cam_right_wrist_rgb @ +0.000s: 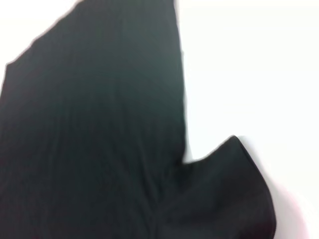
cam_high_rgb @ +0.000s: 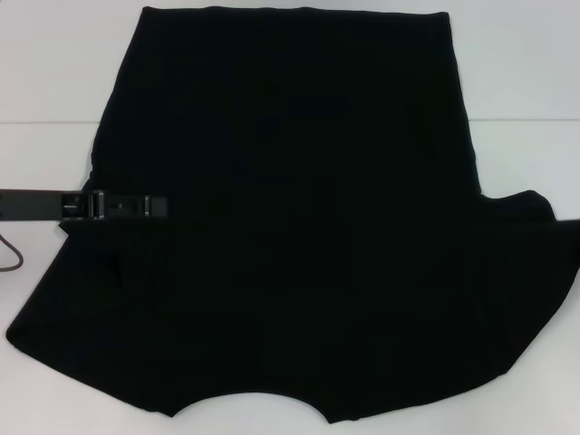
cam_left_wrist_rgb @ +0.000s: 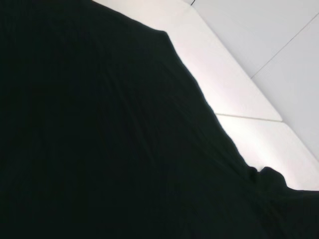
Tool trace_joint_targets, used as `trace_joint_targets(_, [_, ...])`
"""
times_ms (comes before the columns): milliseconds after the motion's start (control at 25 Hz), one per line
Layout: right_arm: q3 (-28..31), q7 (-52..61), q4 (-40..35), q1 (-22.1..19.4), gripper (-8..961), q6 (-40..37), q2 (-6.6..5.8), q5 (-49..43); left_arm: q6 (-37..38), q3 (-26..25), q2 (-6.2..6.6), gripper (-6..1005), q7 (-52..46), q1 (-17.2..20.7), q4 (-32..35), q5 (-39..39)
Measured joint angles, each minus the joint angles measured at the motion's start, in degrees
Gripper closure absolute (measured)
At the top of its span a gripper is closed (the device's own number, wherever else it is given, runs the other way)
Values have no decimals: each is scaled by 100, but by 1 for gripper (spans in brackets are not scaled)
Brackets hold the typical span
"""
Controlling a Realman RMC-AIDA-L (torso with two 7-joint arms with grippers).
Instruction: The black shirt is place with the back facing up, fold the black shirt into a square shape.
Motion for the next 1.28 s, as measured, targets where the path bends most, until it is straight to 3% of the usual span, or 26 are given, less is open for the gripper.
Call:
trace_joint_targets(200, [-249,-121,100,145,942,-102,20,353,50,1,0,408,0,2,0,-95])
trace_joint_targets(840, [-2318,-504,762,1240,941,810,366,346,23,2,0,409,0,12,-10,-266])
trace_joint_targets(1080, [-2956,-809,753,1335,941,720,449,344,5,-6,0,409,0,44,-10,-270])
trace_joint_targets(1280, [-3000,-1126,714,1331,910,404,419,365,-7,-117,10,409,3,78,-3,-272])
